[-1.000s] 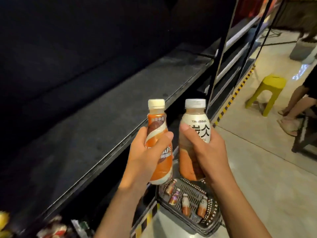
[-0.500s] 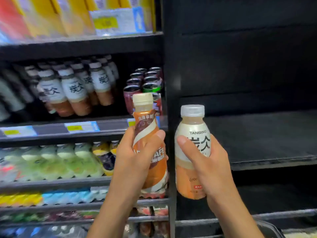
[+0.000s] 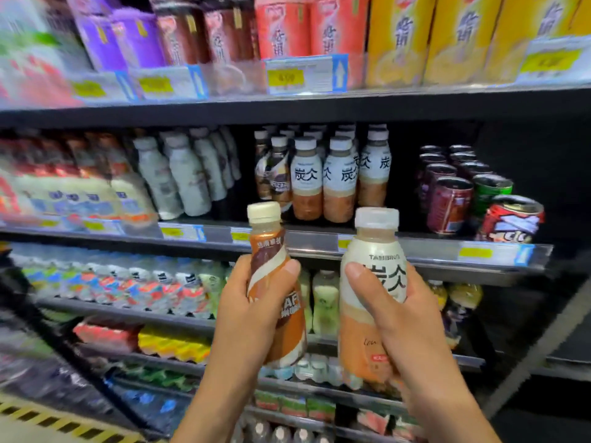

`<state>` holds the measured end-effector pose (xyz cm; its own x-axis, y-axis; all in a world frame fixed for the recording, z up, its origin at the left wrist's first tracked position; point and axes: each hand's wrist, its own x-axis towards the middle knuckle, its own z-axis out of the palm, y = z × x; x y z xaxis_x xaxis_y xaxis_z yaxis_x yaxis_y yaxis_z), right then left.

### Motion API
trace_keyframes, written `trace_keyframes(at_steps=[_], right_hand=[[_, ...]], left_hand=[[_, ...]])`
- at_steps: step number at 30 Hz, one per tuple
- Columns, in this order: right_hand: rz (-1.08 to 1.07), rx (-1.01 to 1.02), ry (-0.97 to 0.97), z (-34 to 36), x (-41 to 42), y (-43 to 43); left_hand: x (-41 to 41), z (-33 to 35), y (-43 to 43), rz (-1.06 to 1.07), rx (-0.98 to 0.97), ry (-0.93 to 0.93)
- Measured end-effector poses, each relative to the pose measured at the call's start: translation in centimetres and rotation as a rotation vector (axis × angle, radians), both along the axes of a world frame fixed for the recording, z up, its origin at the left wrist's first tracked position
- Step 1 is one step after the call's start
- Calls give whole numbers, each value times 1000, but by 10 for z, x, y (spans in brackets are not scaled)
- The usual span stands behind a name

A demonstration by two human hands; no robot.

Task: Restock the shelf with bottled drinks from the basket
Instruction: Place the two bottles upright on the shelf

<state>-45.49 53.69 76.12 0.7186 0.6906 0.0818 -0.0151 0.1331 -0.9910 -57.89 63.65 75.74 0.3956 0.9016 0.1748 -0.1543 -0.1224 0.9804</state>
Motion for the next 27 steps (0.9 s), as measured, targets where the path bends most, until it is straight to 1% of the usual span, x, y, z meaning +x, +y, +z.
trace_keyframes(at_steps=[4,6,8,11,13,16,18,20,22,24,25,27], right_hand=[[-66,25,-102,32,14,36],[-94,5,-159,46,27,55],[-132,-10,-172,55,41,74],[-142,-47,-131,58,58,97],[-139,-76,-84,54,69,109],[-184,-97,1,50,85,119],[-230,-90,64,52,97,126],[-292,-88,81,55,111,134],[-333,-39,76,56,122,145],[-356,51,40,52,128,157],[-365,74,-9,48,130,162],[-376,42,-84,36,139,170]], left_hand=[[-5,17,61,-64,18,8],[1,26,91,-81,40,18],[10,34,121,-105,52,40],[25,41,158,-141,43,85],[37,41,179,-139,-23,97],[51,39,204,-90,-106,134],[63,42,219,-44,-136,122],[78,47,234,22,-108,84],[94,48,250,50,-69,64],[105,39,265,55,5,112],[109,33,272,62,58,159],[114,21,282,80,107,223]])
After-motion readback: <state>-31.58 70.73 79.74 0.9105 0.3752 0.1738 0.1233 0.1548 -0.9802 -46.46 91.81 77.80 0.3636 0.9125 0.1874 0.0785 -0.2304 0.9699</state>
